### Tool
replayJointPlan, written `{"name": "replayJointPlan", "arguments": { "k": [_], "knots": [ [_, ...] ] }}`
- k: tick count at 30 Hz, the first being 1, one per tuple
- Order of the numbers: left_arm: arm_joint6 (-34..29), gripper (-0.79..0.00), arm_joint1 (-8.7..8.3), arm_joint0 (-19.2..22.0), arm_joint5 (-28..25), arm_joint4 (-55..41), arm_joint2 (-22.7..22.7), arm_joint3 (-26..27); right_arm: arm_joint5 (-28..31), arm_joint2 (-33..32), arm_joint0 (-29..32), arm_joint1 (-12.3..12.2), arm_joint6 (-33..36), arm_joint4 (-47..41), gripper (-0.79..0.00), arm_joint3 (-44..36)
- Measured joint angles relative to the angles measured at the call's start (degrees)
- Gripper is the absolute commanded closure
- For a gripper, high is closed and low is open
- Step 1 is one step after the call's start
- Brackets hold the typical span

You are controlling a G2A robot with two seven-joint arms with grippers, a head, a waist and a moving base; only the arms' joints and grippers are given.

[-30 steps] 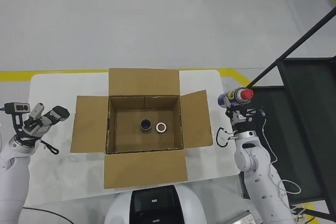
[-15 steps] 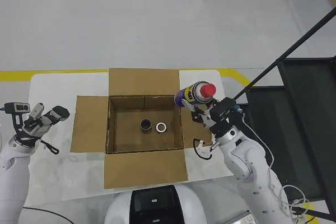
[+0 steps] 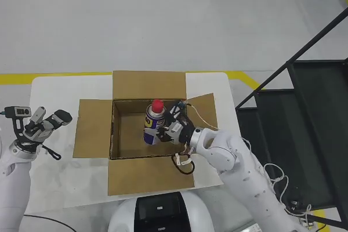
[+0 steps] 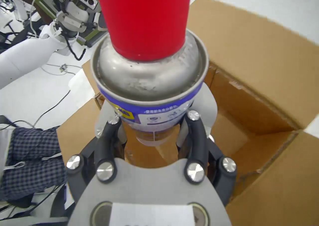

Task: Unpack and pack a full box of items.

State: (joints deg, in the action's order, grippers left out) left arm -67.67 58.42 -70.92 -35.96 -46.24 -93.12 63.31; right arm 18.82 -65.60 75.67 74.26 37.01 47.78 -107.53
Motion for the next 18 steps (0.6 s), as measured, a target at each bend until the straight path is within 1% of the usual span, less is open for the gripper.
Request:
{"name": "replayJointPlan", "arguments": {
  "k": [16, 18],
  "knots": [
    [0.0, -0.785, 0.0, 0.0, 0.0, 0.0, 0.0, 0.0, 0.03, -0.06, 0.08, -0.01, -0.43, 0.78, 0.0, -0.06],
    [0.0, -0.785, 0.0, 0.0, 0.0, 0.0, 0.0, 0.0, 0.07, 0.01, 0.3, -0.02, -0.34, -0.67, 0.0, 0.37]
  ]
}}
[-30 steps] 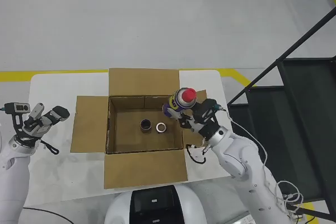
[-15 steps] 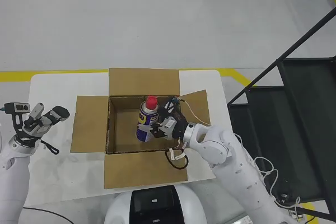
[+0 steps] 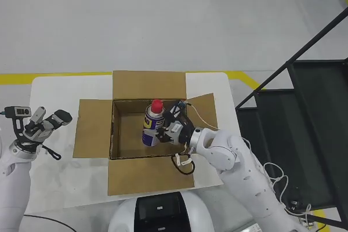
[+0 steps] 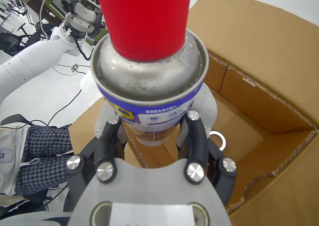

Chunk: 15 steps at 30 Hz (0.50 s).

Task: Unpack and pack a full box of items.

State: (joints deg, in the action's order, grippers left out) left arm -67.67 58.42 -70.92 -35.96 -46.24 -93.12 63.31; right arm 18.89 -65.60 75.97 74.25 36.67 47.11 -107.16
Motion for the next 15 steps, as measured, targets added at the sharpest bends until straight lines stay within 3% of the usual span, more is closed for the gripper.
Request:
{"name": "replayJointPlan", "arguments": {
  "k": [4, 8, 15],
  "knots": [
    [0.0, -0.785, 0.0, 0.0, 0.0, 0.0, 0.0, 0.0, -1.5, 0.49, -3.65, 0.15, 8.23, -10.41, 0.0, 3.19],
    [0.0, -0.785, 0.0, 0.0, 0.0, 0.0, 0.0, 0.0, -6.74, 4.08, -12.49, 1.19, 17.49, -20.11, 0.0, 10.34],
    [0.0, -0.785, 0.0, 0.0, 0.0, 0.0, 0.0, 0.0, -10.72, 13.46, -26.89, 4.62, 18.47, -29.48, 0.0, 27.72]
  ]
}}
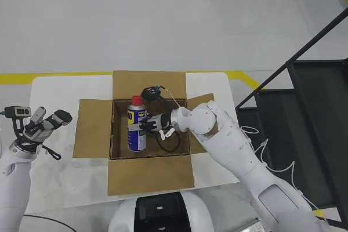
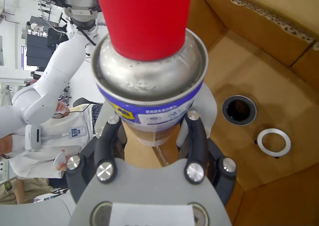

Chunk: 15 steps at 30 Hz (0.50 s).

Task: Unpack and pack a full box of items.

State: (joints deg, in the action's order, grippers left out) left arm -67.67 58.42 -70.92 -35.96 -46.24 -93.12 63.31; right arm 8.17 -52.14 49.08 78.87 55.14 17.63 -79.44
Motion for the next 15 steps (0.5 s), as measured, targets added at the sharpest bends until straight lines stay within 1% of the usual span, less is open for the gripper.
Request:
{"name": "replayJointPlan", "arguments": {
  "k": [5, 8, 15],
  "knots": [
    [0.0, -0.785, 0.0, 0.0, 0.0, 0.0, 0.0, 0.0, -2.15, 7.01, -7.05, 2.93, -0.18, -3.05, 0.0, 9.69],
    [0.0, -0.785, 0.0, 0.0, 0.0, 0.0, 0.0, 0.0, -3.23, 10.49, -9.75, 4.56, 0.51, -4.36, 0.0, 14.08],
    [0.0, -0.785, 0.0, 0.0, 0.0, 0.0, 0.0, 0.0, -3.72, 15.08, -14.08, 7.58, -0.27, -5.91, 0.0, 22.37]
  ]
}}
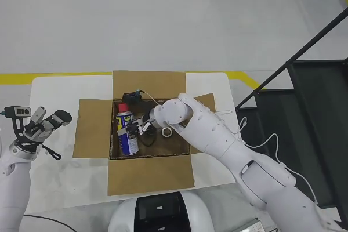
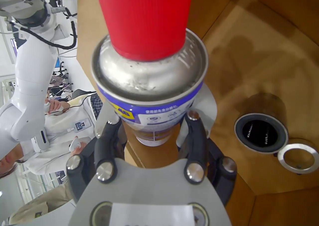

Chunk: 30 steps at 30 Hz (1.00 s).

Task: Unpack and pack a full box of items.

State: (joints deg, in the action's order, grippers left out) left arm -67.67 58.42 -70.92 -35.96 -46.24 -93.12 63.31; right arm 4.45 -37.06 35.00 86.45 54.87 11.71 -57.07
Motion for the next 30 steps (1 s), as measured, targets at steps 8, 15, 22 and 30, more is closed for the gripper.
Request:
{"name": "replayJointPlan", "arguments": {
  "k": [8, 15, 22, 30],
  "knots": [
    [0.0, -0.785, 0.0, 0.0, 0.0, 0.0, 0.0, 0.0, -1.47, 3.79, -3.45, 3.43, 0.93, -1.96, 0.0, 8.47],
    [0.0, -0.785, 0.0, 0.0, 0.0, 0.0, 0.0, 0.0, -1.35, 5.67, -5.08, 5.99, 0.27, -3.1, -0.785, 13.92],
    [0.0, -0.785, 0.0, 0.0, 0.0, 0.0, 0.0, 0.0, -0.44, 6.38, -6.46, 7.85, 0.28, -3.86, -0.785, 17.26],
    [0.0, -0.785, 0.0, 0.0, 0.0, 0.0, 0.0, 0.0, 3.57, 3.97, -5.55, 7.08, 0.87, -4.56, -0.785, 13.66]
  ]
}}
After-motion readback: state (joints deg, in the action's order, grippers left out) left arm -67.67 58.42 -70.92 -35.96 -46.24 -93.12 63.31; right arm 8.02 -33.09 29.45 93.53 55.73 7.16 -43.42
